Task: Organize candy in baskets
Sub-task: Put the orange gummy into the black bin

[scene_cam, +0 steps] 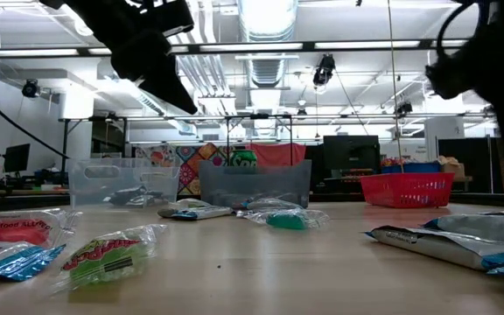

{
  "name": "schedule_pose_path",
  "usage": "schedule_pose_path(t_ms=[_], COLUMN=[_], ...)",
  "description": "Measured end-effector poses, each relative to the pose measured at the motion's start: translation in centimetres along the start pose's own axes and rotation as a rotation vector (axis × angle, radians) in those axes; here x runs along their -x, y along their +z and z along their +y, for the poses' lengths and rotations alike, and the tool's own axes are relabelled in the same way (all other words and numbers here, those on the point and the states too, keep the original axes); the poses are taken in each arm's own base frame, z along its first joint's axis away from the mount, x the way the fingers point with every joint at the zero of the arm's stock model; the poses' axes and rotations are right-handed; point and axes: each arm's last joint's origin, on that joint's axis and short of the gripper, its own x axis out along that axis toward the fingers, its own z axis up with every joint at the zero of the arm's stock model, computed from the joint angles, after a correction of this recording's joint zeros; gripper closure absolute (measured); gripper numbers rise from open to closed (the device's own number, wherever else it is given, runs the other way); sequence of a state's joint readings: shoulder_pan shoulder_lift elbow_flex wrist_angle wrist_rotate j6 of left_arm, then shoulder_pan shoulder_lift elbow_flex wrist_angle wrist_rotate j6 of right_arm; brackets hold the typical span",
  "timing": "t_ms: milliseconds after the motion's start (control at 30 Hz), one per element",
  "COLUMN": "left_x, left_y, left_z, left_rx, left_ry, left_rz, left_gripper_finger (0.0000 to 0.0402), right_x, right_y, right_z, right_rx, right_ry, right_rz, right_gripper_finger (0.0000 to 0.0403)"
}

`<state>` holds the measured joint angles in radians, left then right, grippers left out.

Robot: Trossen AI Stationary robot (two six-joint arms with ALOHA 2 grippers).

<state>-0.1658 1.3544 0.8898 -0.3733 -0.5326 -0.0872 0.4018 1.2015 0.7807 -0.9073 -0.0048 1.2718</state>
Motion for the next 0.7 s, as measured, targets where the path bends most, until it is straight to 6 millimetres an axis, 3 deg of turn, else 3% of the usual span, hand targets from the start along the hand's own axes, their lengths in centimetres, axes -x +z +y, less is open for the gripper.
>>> schedule_pose_path(t_ms=[233, 700], left_x=[0.0, 0.0], left_y=[0.0, 0.4], left_z=[0.0, 0.0], left_rx=[-0.001, -0.013], left_ry=[0.0, -0.003], left_rz=[0.0, -0.036], left_gripper_finger=[0.0269, 0.0269], right_x=[-0.2, -5.6], right_y=[-1.4, -1.3], right_z=[-0.8, -0.2], right_rx=[0.368, 0.488], right_ry=[-0.103, -0.383], right_rz=[0.092, 0.275], right_gripper_finger=[0.0214, 0.0207])
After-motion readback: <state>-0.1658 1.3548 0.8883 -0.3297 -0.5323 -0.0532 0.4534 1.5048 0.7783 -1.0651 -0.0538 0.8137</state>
